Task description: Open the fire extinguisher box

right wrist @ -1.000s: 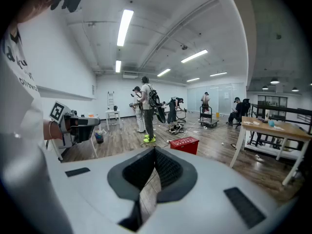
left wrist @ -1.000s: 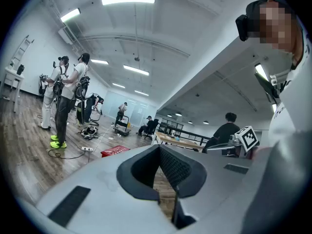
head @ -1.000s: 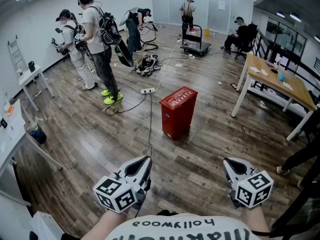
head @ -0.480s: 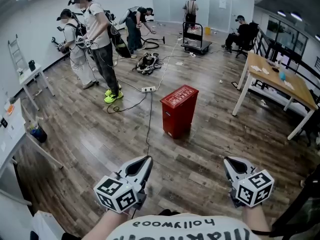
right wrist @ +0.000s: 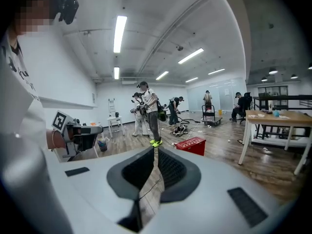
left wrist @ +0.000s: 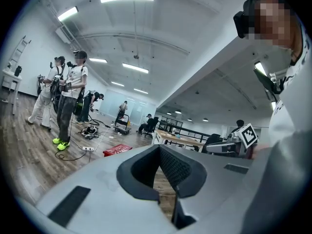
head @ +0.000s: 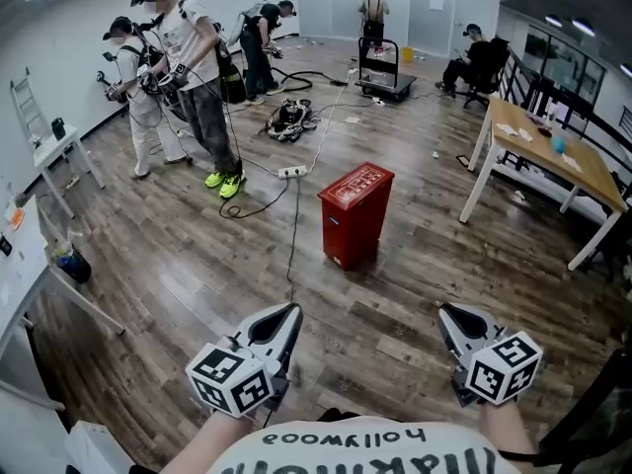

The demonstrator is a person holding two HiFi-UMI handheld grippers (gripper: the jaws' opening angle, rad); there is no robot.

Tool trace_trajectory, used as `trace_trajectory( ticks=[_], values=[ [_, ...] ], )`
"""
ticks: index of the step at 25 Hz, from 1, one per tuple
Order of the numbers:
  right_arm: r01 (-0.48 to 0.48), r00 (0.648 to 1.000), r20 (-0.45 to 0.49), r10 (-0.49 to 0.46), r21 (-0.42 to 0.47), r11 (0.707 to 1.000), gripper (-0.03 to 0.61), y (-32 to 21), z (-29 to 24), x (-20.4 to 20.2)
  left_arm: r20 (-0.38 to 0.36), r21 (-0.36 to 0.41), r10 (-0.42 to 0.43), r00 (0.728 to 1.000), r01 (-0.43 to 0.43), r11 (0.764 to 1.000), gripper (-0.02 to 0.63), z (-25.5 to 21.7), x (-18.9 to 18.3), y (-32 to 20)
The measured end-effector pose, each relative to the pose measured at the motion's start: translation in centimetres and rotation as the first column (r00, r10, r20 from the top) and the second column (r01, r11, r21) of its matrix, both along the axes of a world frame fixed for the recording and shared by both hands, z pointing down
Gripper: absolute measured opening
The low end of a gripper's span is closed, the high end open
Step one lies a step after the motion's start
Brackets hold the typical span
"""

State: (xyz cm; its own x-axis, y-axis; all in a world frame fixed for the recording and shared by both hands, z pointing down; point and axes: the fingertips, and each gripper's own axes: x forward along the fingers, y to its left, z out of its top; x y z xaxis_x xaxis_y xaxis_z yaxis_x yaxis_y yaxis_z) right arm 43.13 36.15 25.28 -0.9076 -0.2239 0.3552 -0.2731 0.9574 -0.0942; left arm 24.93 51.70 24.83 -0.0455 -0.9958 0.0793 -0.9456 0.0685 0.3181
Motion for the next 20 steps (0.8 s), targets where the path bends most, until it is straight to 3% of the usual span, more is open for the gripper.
trace_trajectory(
  ticks=[9,16,20],
  values=[
    [-0.023,1.000,0.011,0.022,0.011,1.000,0.012,1.5,1.0,-2.0,-0.007,0.039,0.049,0.999,-0.049,0.998,0.006,0.5,-1.5,0.5],
    [-0.013,1.000,-0.003,0.013,-0.015,1.000,0.012,0.4,2.0,-2.5,-0.013,-0.015,0.059,0.998,-0.059,0.998,0.006,2.4,-1.9,-1.1],
    [0.006,1.000,0.017,-0.005,-0.080,0.997,0.012,-1.6,2.6,-3.3,-0.010,-0.022,0.063,0.998,-0.064,0.998,0.006,2.8,-2.2,-3.4]
  ],
)
